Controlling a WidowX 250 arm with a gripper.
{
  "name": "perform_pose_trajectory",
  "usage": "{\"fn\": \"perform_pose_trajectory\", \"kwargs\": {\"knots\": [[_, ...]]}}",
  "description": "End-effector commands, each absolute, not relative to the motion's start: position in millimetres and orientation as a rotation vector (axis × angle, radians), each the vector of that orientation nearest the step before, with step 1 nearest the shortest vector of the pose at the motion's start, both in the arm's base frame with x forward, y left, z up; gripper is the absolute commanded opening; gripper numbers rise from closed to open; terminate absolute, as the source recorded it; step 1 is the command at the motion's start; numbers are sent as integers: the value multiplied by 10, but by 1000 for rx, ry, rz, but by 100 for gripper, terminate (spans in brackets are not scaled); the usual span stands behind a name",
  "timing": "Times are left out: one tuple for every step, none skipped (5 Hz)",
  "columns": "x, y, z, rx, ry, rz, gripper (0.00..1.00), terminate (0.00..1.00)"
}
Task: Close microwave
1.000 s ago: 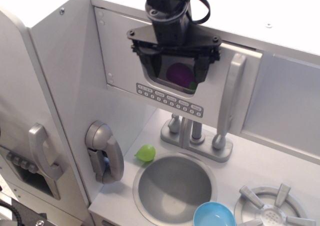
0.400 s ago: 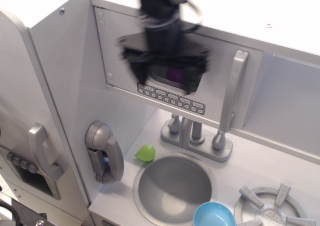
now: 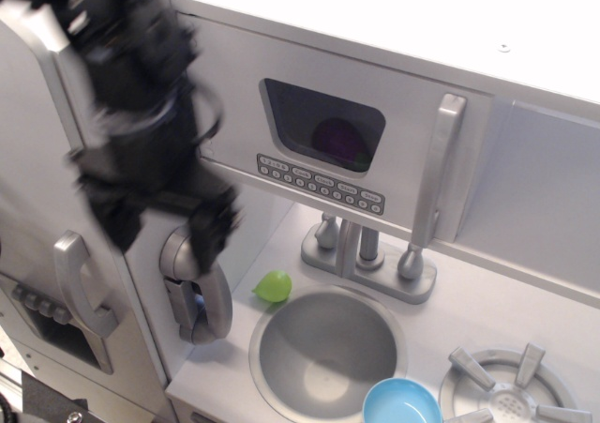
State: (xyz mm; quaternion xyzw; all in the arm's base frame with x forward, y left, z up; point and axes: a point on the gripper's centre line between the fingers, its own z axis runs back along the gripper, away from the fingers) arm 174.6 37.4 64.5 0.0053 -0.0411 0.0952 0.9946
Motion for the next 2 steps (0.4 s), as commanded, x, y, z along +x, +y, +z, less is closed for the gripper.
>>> {"fn": "perform_pose_trajectory", "kwargs": {"knots": [[1777,424,755,17,-108,188,100,0],[1777,424,755,17,-108,188,100,100]]}}
